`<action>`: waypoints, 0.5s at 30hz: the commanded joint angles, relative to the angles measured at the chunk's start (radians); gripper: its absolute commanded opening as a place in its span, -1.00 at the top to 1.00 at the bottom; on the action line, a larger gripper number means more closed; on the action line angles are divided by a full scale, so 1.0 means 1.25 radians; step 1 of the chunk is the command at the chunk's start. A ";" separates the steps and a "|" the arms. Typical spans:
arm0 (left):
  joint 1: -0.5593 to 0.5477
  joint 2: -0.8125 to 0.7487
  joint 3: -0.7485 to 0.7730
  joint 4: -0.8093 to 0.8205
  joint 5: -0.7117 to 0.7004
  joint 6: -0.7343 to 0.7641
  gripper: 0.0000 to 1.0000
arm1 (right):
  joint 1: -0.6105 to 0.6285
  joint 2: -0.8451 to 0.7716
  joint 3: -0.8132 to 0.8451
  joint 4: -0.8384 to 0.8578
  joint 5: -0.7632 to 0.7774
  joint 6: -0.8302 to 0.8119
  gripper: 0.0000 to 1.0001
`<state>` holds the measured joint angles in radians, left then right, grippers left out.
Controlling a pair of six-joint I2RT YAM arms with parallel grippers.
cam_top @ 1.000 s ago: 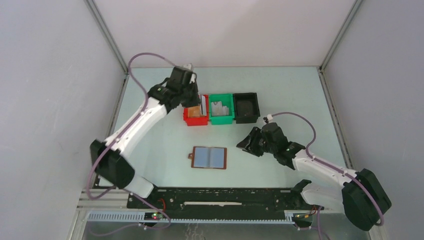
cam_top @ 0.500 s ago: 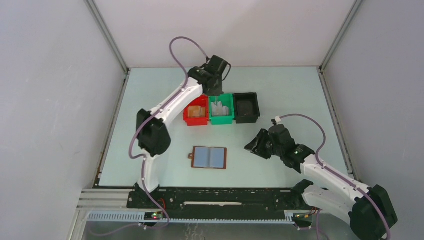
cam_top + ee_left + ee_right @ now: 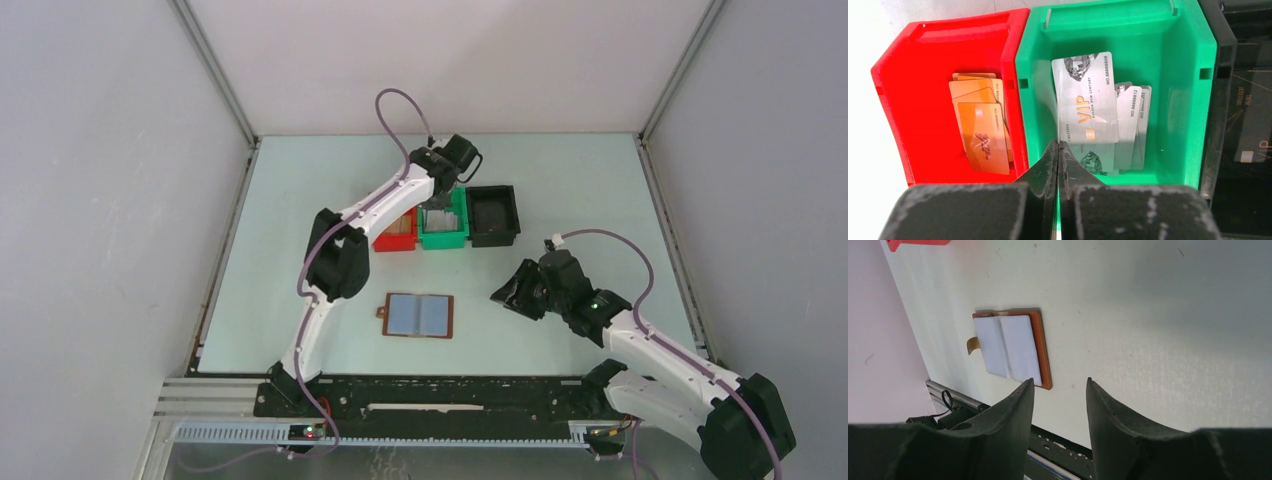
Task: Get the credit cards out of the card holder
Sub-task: Place the credit card in the storage box.
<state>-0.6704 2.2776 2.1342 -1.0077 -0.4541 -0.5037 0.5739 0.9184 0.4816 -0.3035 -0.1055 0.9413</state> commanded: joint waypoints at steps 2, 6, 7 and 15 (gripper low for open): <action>-0.011 0.034 0.079 -0.006 -0.060 0.007 0.92 | -0.007 0.006 0.010 0.017 0.002 -0.014 -0.04; -0.014 0.080 0.126 -0.019 -0.025 0.007 0.56 | -0.012 0.006 0.010 0.011 0.001 -0.016 -0.03; -0.015 0.087 0.135 -0.019 -0.017 0.007 0.47 | -0.014 0.004 0.010 0.005 0.000 -0.016 -0.03; -0.040 0.024 0.169 0.003 0.049 0.000 0.28 | -0.023 -0.070 0.010 -0.063 0.032 -0.012 -0.04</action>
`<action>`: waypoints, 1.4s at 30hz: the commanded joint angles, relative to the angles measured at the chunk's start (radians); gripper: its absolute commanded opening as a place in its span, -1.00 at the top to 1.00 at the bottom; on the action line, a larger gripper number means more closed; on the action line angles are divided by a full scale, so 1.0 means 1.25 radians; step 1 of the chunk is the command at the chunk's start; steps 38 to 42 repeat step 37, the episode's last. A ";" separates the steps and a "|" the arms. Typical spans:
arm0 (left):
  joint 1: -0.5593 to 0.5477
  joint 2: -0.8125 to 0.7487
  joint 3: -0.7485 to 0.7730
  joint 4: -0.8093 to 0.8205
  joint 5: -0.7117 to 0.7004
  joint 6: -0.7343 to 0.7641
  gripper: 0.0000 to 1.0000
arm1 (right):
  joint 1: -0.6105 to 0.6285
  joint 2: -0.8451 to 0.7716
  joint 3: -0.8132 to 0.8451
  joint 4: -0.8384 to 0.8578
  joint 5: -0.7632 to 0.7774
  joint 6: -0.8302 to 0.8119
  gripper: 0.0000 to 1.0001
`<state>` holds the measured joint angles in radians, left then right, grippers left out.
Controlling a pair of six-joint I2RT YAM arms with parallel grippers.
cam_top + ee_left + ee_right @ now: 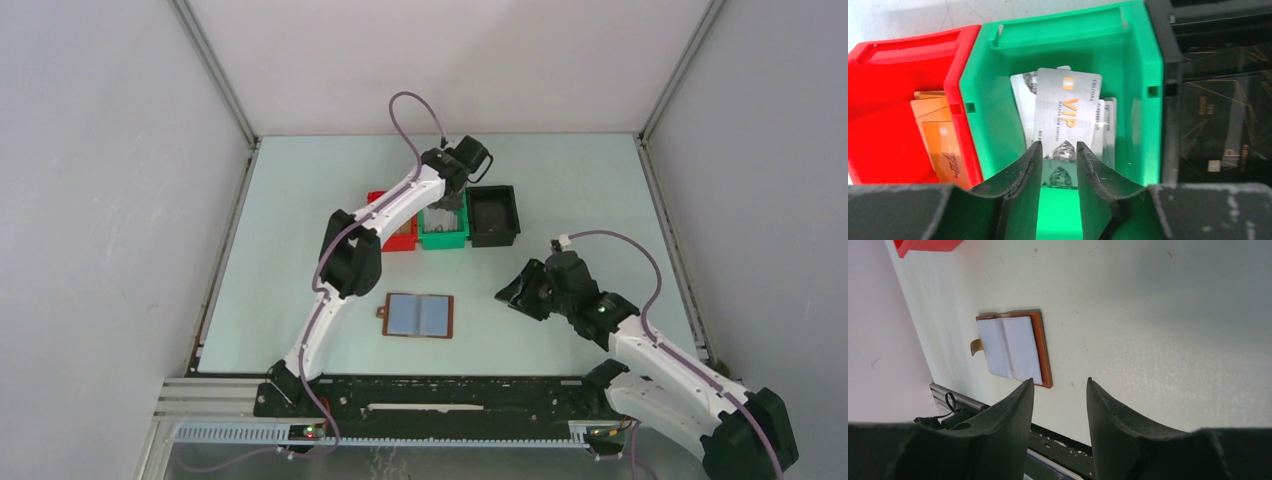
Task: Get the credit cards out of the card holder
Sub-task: Place the credit card in the storage box, then reset both arms
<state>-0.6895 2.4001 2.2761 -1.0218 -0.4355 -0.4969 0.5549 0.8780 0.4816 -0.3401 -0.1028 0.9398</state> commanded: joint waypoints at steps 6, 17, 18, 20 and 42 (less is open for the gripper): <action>-0.063 -0.341 -0.141 0.124 0.128 0.016 0.28 | -0.011 -0.032 0.031 -0.031 0.058 -0.033 -0.24; -0.034 -0.897 -0.764 0.275 0.054 0.110 0.23 | -0.057 0.010 0.403 -0.296 0.440 -0.268 -0.72; -0.018 -0.933 -0.806 0.275 0.056 0.105 0.22 | -0.059 0.008 0.427 -0.295 0.465 -0.285 -0.75; 0.016 -0.992 -0.881 0.256 0.074 0.089 0.22 | -0.060 -0.003 0.459 -0.291 0.511 -0.310 -0.87; 0.053 -1.221 -1.099 0.252 -0.061 -0.011 0.28 | -0.066 -0.072 0.423 -0.310 0.629 -0.266 -0.99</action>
